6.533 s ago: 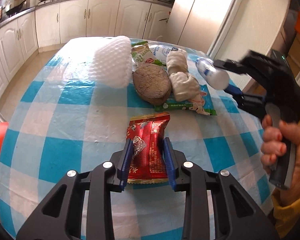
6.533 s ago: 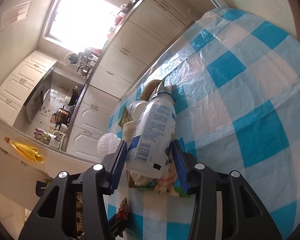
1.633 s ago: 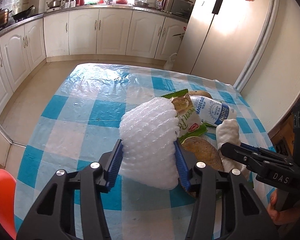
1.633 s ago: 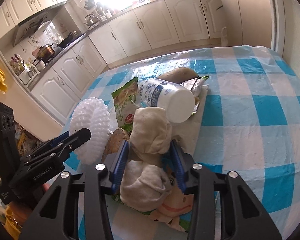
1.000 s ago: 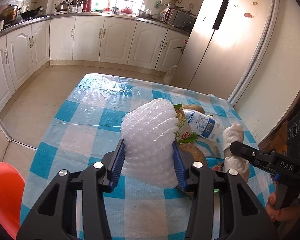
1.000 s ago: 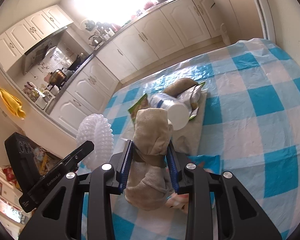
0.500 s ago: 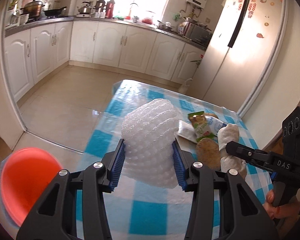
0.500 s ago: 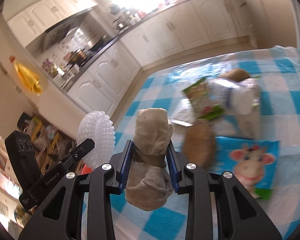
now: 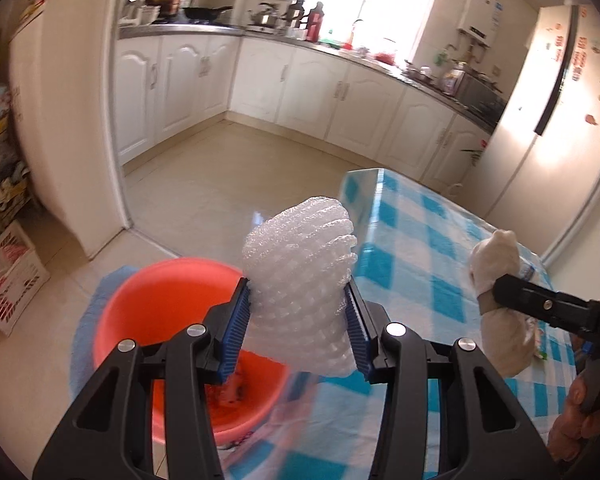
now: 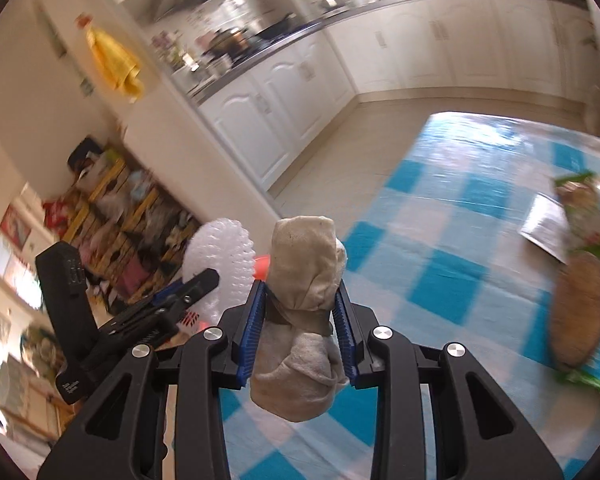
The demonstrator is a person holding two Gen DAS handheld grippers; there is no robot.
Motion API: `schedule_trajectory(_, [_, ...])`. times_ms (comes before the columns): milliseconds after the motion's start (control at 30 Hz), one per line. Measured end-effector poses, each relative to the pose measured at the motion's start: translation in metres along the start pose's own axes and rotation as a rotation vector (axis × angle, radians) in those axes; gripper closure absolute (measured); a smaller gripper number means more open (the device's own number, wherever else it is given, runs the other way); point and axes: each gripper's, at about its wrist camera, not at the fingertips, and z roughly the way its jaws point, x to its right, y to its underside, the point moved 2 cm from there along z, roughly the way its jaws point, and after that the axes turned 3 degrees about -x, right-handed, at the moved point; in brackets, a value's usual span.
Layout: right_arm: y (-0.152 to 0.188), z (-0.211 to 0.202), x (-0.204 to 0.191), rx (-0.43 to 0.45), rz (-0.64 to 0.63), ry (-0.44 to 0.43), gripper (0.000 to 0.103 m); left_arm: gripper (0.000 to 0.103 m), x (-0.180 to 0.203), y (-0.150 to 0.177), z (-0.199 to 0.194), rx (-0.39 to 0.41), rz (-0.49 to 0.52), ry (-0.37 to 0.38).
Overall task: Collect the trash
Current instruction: 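Carry the foam net and cloth bundle to the orange bucket and release both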
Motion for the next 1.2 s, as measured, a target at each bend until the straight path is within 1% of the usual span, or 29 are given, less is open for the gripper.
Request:
schedule_trajectory(67, [-0.002, 0.014, -0.015, -0.022, -0.031, -0.012, 0.068, 0.056, -0.017, 0.003, 0.001, -0.009, -0.026, -0.039])
schedule_trajectory(200, [-0.009, 0.042, -0.043, -0.057, -0.086, -0.024, 0.068, 0.056, -0.045, 0.006, 0.004, -0.032, -0.072, -0.081])
schedule_trajectory(333, [-0.012, 0.071, -0.068, -0.088, -0.148, -0.017, 0.067, 0.056, -0.062, 0.012, 0.013, -0.072, -0.101, -0.105])
schedule_trajectory(500, [-0.01, 0.103, -0.085, -0.124, -0.187, 0.001, 0.066, 0.053, -0.082, 0.02, 0.025, -0.121, -0.135, -0.114])
schedule_trajectory(567, [-0.01, 0.117, -0.088, -0.146, -0.184, -0.003, 0.065, 0.053, -0.086, 0.023, 0.032, -0.142, -0.154, -0.116])
schedule_trajectory(600, [-0.009, 0.122, -0.089, -0.154, -0.175, -0.005, 0.062, 0.05, -0.087, 0.027, 0.033, -0.15, -0.158, -0.121])
schedule_trajectory(633, [-0.009, 0.125, -0.09, -0.156, -0.174, -0.008, 0.054, 0.047, -0.09, 0.028, 0.036, -0.162, -0.161, -0.128])
schedule_trajectory(667, [-0.009, 0.126, -0.09, -0.152, -0.174, -0.002, 0.048, 0.046, -0.091, 0.03, 0.038, -0.169, -0.164, -0.129])
schedule_trajectory(700, [-0.009, 0.126, -0.09, -0.146, -0.17, 0.001, 0.041, 0.044, -0.093, 0.031, 0.039, -0.176, -0.165, -0.128])
schedule_trajectory(733, [-0.009, 0.124, -0.09, -0.136, -0.164, -0.006, 0.04, 0.039, -0.094, 0.033, 0.04, -0.18, -0.165, -0.134])
schedule_trajectory(767, [-0.009, 0.121, -0.089, -0.127, -0.16, -0.007, 0.04, 0.028, -0.096, 0.034, 0.04, -0.183, -0.167, -0.15])
schedule_trajectory(800, [-0.009, 0.116, -0.087, -0.113, -0.154, 0.0, 0.039, 0.026, -0.096, 0.035, 0.039, -0.179, -0.166, -0.157])
schedule_trajectory(867, [-0.008, 0.102, -0.082, -0.088, -0.141, 0.003, 0.036, 0.025, -0.096, 0.035, 0.036, -0.174, -0.16, -0.164])
schedule_trajectory(900, [-0.007, 0.093, -0.079, -0.073, -0.132, 0.004, 0.033, 0.025, -0.096, 0.034, 0.032, -0.164, -0.161, -0.165])
schedule_trajectory(933, [-0.006, 0.087, -0.076, -0.06, -0.126, 0.007, 0.029, 0.024, -0.095, 0.034, 0.027, -0.144, -0.162, -0.163])
schedule_trajectory(1000, [-0.001, 0.062, -0.063, -0.016, -0.104, 0.033, 0.025, 0.024, -0.092, 0.033, 0.016, -0.105, -0.153, -0.161])
schedule_trajectory(1067, [0.005, 0.038, -0.047, 0.018, -0.075, 0.048, 0.023, 0.018, -0.086, 0.034, 0.005, -0.071, -0.128, -0.161])
schedule_trajectory(1133, [0.011, 0.017, -0.033, 0.047, -0.039, 0.077, 0.022, 0.017, -0.077, 0.035, -0.01, -0.02, -0.103, -0.131])
schedule_trajectory(1200, [0.022, -0.008, -0.014, 0.081, -0.002, 0.112, 0.022, 0.015, -0.069, 0.037, -0.02, 0.008, -0.1, -0.103])
